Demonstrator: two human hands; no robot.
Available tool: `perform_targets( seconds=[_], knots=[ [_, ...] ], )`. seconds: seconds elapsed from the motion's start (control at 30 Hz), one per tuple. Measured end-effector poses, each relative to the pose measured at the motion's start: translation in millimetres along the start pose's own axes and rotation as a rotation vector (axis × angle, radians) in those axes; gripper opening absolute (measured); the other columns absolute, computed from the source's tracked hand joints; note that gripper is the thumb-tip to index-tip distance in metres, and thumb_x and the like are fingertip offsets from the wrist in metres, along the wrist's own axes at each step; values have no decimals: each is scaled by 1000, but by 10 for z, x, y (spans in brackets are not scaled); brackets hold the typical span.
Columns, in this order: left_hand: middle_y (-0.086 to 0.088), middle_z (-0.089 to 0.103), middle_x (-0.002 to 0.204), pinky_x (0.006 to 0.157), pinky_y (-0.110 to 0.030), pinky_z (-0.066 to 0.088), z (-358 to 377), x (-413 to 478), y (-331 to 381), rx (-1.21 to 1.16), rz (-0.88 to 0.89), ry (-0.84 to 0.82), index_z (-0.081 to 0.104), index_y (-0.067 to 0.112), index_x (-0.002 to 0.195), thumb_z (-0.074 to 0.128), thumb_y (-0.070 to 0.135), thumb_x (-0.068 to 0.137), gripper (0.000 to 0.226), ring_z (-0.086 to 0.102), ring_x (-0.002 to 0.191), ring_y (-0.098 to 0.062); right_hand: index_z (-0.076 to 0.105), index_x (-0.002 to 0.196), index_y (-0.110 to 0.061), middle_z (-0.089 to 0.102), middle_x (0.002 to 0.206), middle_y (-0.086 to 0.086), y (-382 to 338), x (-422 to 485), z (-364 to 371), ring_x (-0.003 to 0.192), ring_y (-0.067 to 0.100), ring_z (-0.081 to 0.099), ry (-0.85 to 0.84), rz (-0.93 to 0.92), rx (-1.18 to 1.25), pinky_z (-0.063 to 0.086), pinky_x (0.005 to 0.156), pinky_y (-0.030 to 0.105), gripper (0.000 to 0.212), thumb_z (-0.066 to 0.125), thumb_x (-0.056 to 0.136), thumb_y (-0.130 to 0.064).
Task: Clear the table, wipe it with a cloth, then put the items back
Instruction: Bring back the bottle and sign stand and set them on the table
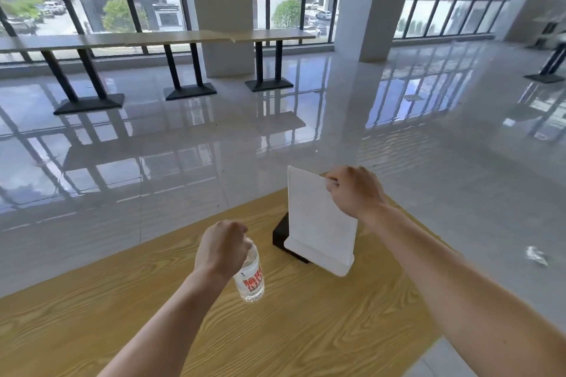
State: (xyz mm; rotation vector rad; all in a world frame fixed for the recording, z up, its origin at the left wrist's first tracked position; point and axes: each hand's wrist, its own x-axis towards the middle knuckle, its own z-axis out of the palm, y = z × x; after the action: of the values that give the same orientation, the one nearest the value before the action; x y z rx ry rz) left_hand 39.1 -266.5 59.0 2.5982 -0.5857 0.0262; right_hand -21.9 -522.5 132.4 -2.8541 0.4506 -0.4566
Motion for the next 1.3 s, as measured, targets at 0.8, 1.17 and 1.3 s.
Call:
perform_targets(
  seconds=[0.8,1.17,1.3],
  knots=[
    [-10,75,113,81,-33,55,452,379,604,136,-294,42,74,9,115,72,10,84,31,70,104,-27,37,58,-12,45,62,11,1685,894,186,65,38,43,-81,-16,2,37,59,36,29,50,84,-10],
    [-7,76,105,76,-29,55,450,339,564,94,-250,-29,76,11,110,78,11,80,30,71,97,-22,59,73,-8,70,86,24,1806,920,209,78,42,59,-52,73,-22,41,66,38,17,51,88,-10],
    [-4,75,108,75,-24,50,471,308,608,78,-227,-20,75,13,112,75,8,81,32,69,100,-20,71,85,-6,72,90,23,1798,902,213,86,42,66,-46,88,-34,42,68,37,21,50,89,-8]
  ],
)
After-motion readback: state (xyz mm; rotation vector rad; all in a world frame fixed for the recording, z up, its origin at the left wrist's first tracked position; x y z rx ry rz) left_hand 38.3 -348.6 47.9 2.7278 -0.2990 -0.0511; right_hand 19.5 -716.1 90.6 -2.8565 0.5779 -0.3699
